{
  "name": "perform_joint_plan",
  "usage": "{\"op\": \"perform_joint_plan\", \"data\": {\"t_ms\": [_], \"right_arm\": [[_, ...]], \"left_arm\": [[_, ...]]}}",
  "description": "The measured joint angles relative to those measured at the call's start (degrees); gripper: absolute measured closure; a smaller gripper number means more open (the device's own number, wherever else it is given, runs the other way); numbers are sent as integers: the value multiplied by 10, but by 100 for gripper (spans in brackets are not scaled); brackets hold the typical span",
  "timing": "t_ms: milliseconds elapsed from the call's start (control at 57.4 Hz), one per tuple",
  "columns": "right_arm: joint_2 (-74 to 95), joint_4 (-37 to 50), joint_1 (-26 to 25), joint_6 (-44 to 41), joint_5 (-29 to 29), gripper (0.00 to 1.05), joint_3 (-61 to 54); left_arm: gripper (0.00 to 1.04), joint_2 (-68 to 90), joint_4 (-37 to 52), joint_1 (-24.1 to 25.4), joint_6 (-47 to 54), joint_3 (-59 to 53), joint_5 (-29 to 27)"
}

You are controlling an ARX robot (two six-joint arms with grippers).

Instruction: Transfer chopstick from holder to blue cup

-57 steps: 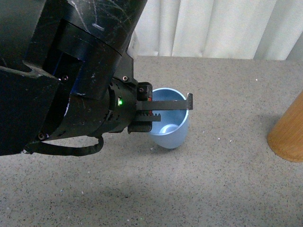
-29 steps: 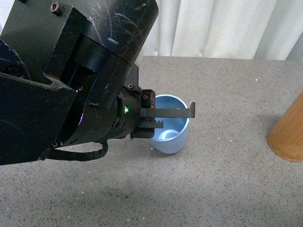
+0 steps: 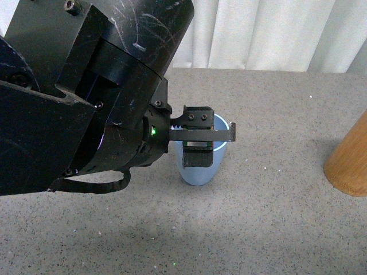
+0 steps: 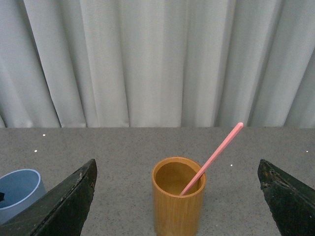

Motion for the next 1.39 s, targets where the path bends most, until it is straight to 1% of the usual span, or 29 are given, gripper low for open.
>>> {"op": "perform_joint_plan", "data": {"t_ms": [35, 122, 157, 192, 261, 366, 540, 575, 593, 610, 627, 680, 697, 715, 749, 767, 802, 854, 889, 906, 941, 959, 976, 993, 1028, 1046, 1081, 1150, 1394], "right_arm": [[0, 0, 0, 0, 0, 10, 0], [0, 0, 0, 0, 0, 10, 0], [0, 0, 0, 0, 0, 10, 0], [0, 0, 0, 0, 0, 10, 0], [0, 0, 0, 0, 0, 10, 0], [0, 0, 0, 0, 0, 10, 0], [0, 0, 0, 0, 0, 10, 0], [0, 0, 0, 0, 0, 10, 0], [0, 0, 0, 0, 0, 10, 0], [0, 0, 0, 0, 0, 10, 0], [0, 0, 0, 0, -1, 10, 0], [0, 0, 0, 0, 0, 10, 0], [0, 0, 0, 0, 0, 10, 0], [0, 0, 0, 0, 0, 10, 0], [0, 0, 0, 0, 0, 10, 0], [0, 0, 0, 0, 0, 10, 0], [0, 0, 0, 0, 0, 10, 0], [0, 0, 0, 0, 0, 10, 0], [0, 0, 0, 0, 0, 10, 0], [0, 0, 0, 0, -1, 10, 0], [0, 0, 0, 0, -1, 10, 0], [0, 0, 0, 0, -1, 10, 0], [0, 0, 0, 0, -1, 10, 0], [0, 0, 0, 0, -1, 10, 0], [0, 0, 0, 0, 0, 10, 0], [0, 0, 0, 0, 0, 10, 0], [0, 0, 0, 0, 2, 10, 0], [0, 0, 0, 0, 1, 10, 0], [0, 0, 0, 0, 0, 10, 0]], "left_arm": [[30, -1, 0, 2, -1, 0, -3], [13, -14, 1, 11, -20, 2, -14], [7, -22, 2, 16, -26, 2, -16], [5, -31, 2, 21, -31, 2, -17], [7, -51, 2, 34, -49, 2, -24], [7, -86, 8, 59, -68, -3, -28], [7, -161, 24, 115, -100, -58, -36], [13, -174, 129, 133, -51, -108, -61], [17, -177, 188, 143, -23, -133, -60], [20, -184, 243, 155, -1, -161, -50], [22, -188, 269, 161, 14, -175, -45], [33, -225, 400, 205, 101, -259, -5], [36, -244, 431, 223, 124, -285, 14], [38, -254, 442, 232, 140, -298, 24], [46, -307, 453, 275, 171, -342, 68], [47, -321, 449, 286, 177, -352, 79], [55, -386, 417, 320, 196, -390, 100], [62, -460, 361, 339, 207, -424, 102], [69, -544, 287, 345, 216, -452, 107], [71, -564, 267, 345, 217, -456, 108], [78, -658, 173, 345, 224, -455, 115], [80, -685, 148, 345, 225, -455, 115], [83, -740, 95, 346, 228, -455, 116], [85, -767, 68, 346, 229, -455, 118], [92, -870, -22, 346, 232, -455, 118], [94, -894, -40, 346, 232, -455, 118], [101, -972, -100, 346, 233, -455, 118], [101, -1039, -143, 347, 236, -455, 118], [101, -1056, -148, 347, 240, -455, 118]]}}
